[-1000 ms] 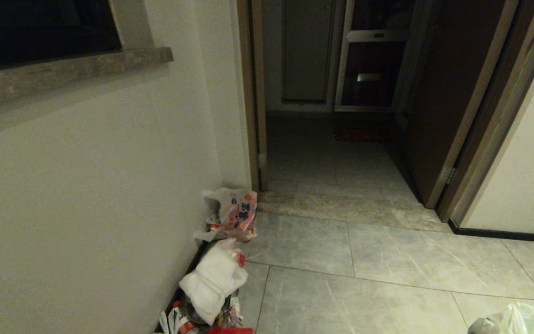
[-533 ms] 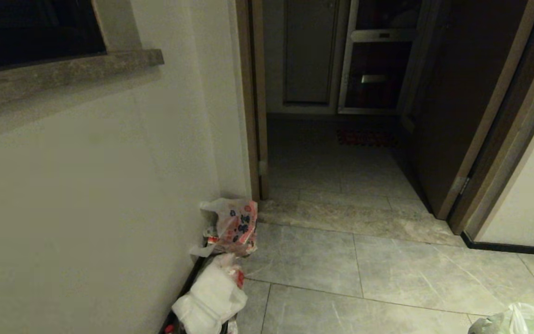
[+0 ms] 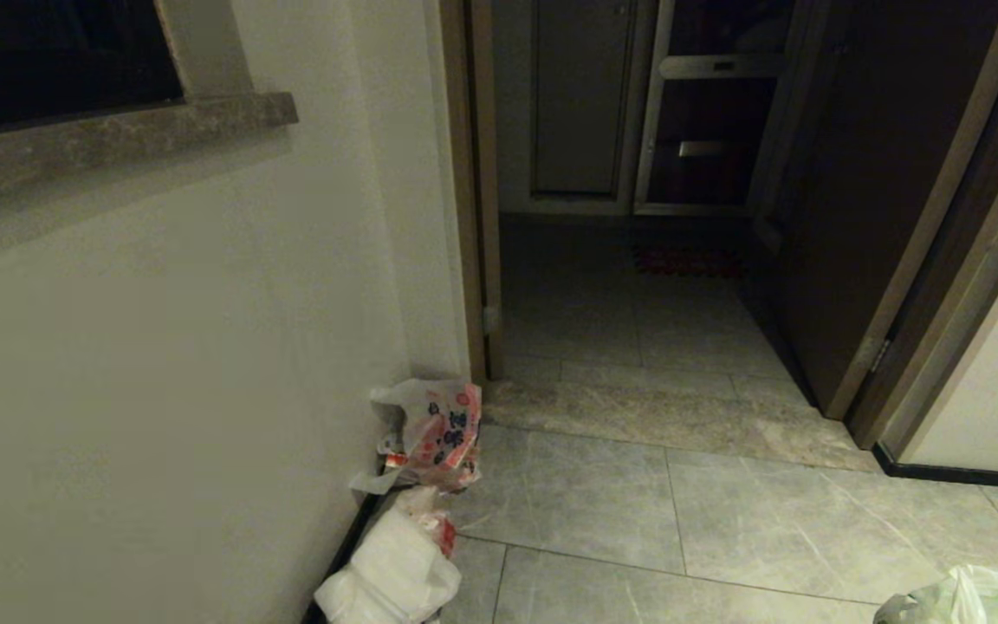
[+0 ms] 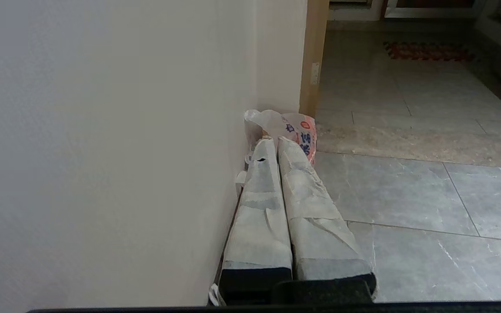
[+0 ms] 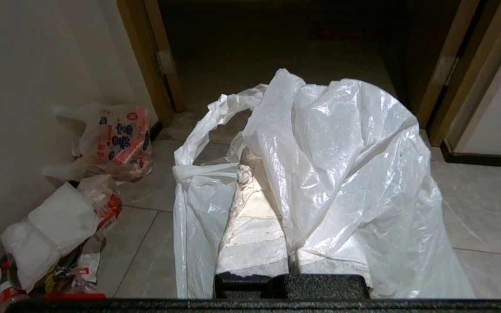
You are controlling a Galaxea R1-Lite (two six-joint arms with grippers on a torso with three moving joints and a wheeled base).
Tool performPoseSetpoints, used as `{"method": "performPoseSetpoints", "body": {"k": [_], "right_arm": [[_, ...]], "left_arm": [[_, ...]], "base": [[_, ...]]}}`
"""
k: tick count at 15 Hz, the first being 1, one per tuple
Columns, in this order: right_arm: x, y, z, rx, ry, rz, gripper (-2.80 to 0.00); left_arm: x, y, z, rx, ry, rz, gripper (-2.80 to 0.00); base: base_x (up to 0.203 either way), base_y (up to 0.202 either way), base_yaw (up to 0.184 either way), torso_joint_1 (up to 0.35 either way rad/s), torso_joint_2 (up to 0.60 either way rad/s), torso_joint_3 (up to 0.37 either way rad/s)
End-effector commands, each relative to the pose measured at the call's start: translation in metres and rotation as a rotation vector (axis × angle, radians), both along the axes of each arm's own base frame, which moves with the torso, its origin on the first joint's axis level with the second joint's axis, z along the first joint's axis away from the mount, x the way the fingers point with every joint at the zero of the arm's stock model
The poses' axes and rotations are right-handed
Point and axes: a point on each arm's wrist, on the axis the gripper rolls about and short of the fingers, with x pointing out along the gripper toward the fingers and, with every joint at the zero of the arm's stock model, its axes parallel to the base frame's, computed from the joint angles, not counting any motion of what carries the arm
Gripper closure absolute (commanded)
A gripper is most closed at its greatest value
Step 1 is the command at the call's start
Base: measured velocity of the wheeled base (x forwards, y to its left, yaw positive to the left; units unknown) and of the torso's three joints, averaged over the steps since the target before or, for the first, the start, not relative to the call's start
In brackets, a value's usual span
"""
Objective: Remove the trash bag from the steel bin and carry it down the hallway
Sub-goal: Put the trash bag at the door
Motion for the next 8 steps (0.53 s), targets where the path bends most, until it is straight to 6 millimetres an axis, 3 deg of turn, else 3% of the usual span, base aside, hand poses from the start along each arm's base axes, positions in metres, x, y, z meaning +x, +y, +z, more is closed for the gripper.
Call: {"method": "performPoseSetpoints", "body": {"k": [1, 5, 8], "right_arm": [[0.0001, 0.0000, 0.0000, 0.000, 0.002, 0.000, 0.00], [0.0001, 0.0000, 0.0000, 0.000, 0.002, 0.000, 0.00], [0.0001, 0.0000, 0.0000, 0.000, 0.002, 0.002, 0.00]], "left_arm": [[0.0000, 0.0000, -0.0001, -0.001, 0.000, 0.001, 0.00], [0.0001, 0.0000, -0.0005, -0.001, 0.002, 0.001, 0.00], [0.0000, 0.0000, -0.0001, -0.001, 0.001, 0.001, 0.00]], "base": [[0.000, 0.000, 0.000, 0.000, 0.00, 0.000], [-0.003, -0.035, 0.002, 0.001, 0.00, 0.003], [0.000, -0.182, -0.001, 0.002, 0.00, 0.002]]}}
